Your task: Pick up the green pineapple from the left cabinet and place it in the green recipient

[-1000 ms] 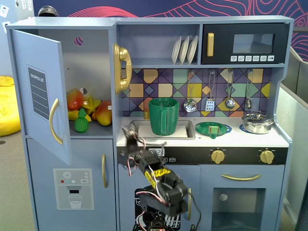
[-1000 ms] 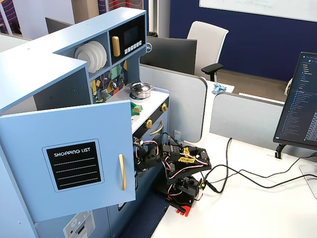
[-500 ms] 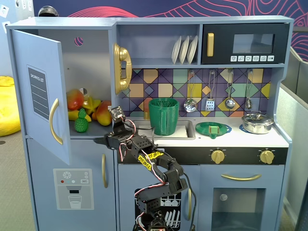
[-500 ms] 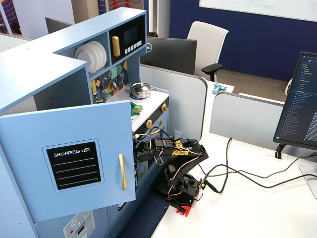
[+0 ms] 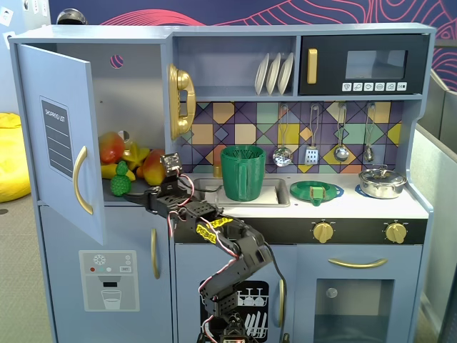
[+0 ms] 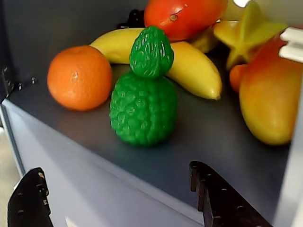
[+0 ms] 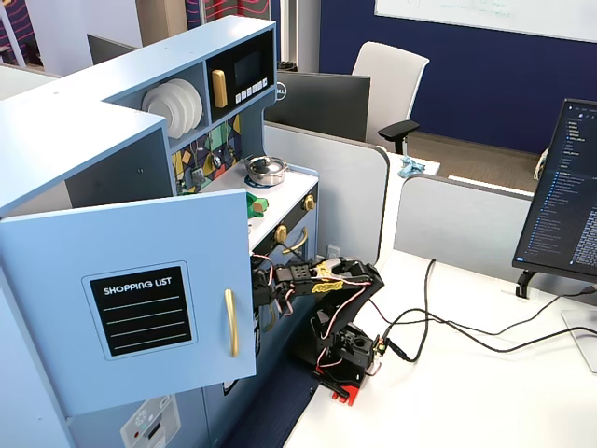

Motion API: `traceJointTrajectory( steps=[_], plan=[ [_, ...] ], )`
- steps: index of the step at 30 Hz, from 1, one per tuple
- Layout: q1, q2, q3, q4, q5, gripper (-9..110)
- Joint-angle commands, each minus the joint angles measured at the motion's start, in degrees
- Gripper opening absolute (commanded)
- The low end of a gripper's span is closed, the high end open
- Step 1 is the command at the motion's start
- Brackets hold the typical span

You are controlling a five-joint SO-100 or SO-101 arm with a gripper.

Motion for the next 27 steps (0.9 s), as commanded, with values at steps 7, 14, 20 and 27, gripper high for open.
traceJointTrajectory(
  steps=[7, 14, 20, 27],
  plan=[
    [0.0, -9.67, -9.58, -8.7, -3.16, 31],
    [-0.7, -15.21, -12.92, -9.58, -7.29, 31],
    [-0.79, -21.36, -18.54, -11.43, -8.17, 30],
    [-1.05, -27.33, -24.52, -12.57, -8.96, 30]
  ],
)
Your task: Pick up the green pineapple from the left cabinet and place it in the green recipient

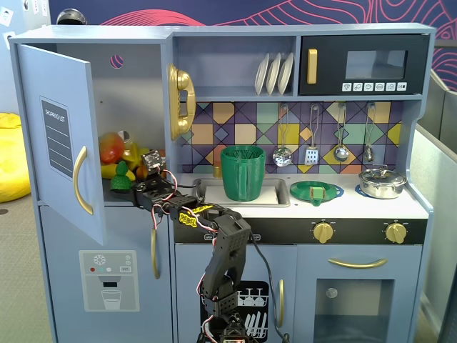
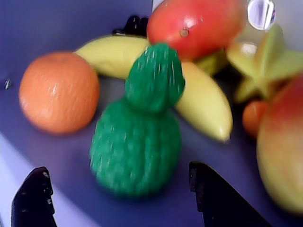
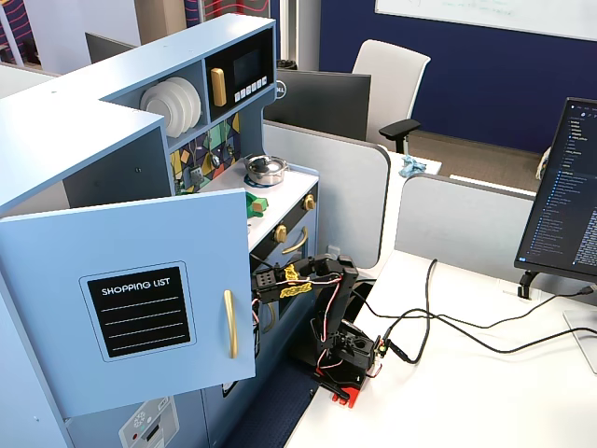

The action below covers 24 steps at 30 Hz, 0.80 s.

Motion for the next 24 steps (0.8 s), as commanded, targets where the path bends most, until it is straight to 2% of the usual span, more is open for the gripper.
traceJointTrajectory(
  steps=[1, 24],
  plan=[
    [-1.14, -1.41, -7.12, -1.93, -1.49, 30],
    [0.09, -15.82, -20.83, -2.11, -2.02, 27]
  ],
)
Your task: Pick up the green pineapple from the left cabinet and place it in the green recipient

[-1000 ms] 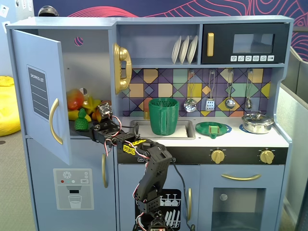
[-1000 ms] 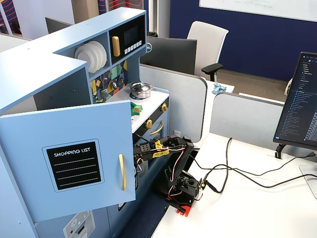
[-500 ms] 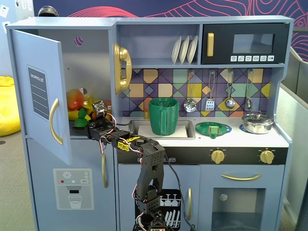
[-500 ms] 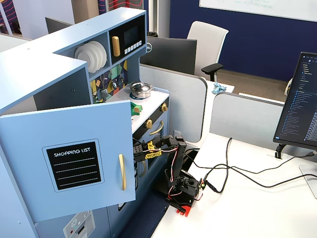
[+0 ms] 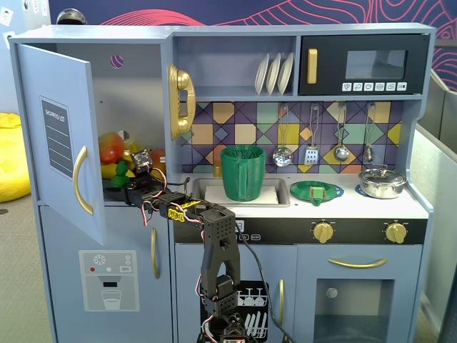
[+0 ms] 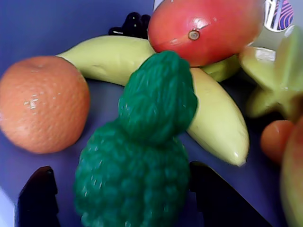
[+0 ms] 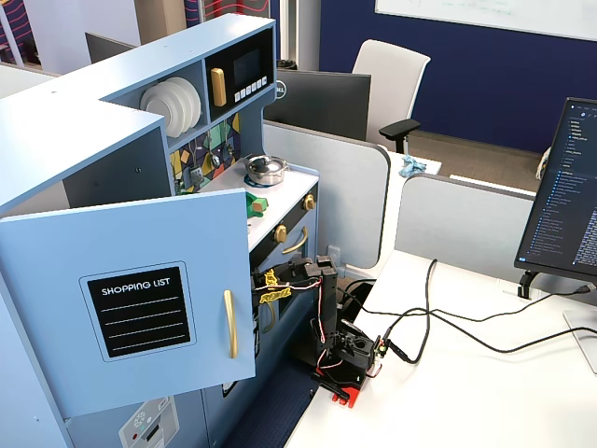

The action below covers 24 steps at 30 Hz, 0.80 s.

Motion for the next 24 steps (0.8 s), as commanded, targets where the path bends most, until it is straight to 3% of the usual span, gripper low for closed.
traceJointTrajectory(
  steps=[1, 9, 15, 24],
  plan=[
    [0.26, -0.35, -6.06, -2.02, -0.97, 26],
    [0.26, -0.97, -6.33, 0.62, -1.58, 0],
    [0.09, 0.7, -5.71, 1.85, -0.88, 0],
    [-6.86, 30.41, 15.03, 7.91, -24.61, 0]
  ],
)
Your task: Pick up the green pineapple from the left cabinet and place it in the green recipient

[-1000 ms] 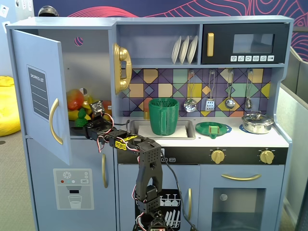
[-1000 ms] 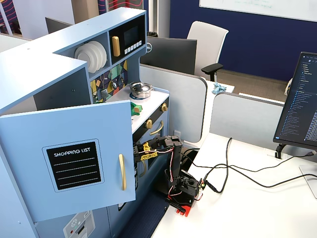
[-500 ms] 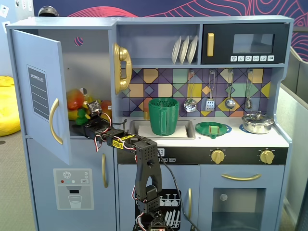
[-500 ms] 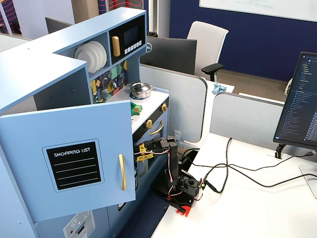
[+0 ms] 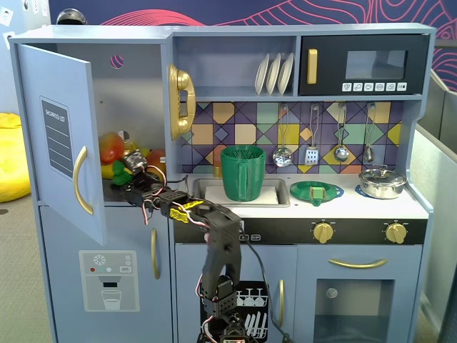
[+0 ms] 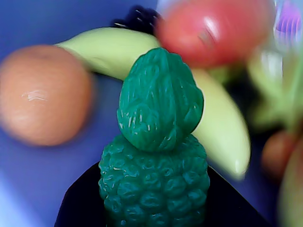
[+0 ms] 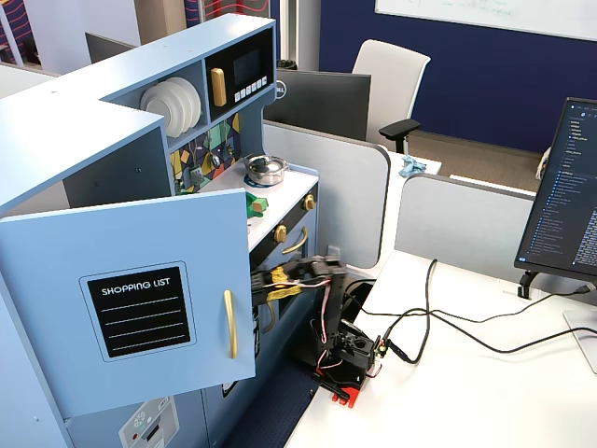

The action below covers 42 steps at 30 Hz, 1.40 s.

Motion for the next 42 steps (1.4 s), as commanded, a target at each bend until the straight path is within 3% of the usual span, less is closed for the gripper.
traceJointTrajectory(
  steps=[1, 7, 12, 15, 20, 24, 27, 40, 42],
  plan=[
    [-3.87, 22.06, 10.28, 5.36, -10.02, 0],
    [1.14, 45.79, 21.45, 16.61, -5.19, 0],
    [19.16, 57.83, 23.03, 33.22, 2.37, 0],
    [30.94, 58.71, 21.8, 36.65, 7.73, 0],
    [42.54, 50.89, 15.38, 32.96, 15.64, 0],
    [46.41, 39.2, 9.23, 21.62, 19.25, 0],
    [47.02, 30.76, -0.26, 20.21, 22.76, 0],
    [49.22, -0.44, -30.94, 20.21, 17.75, 0],
    [50.1, -4.31, -33.93, 21.18, 18.54, 10]
  ],
)
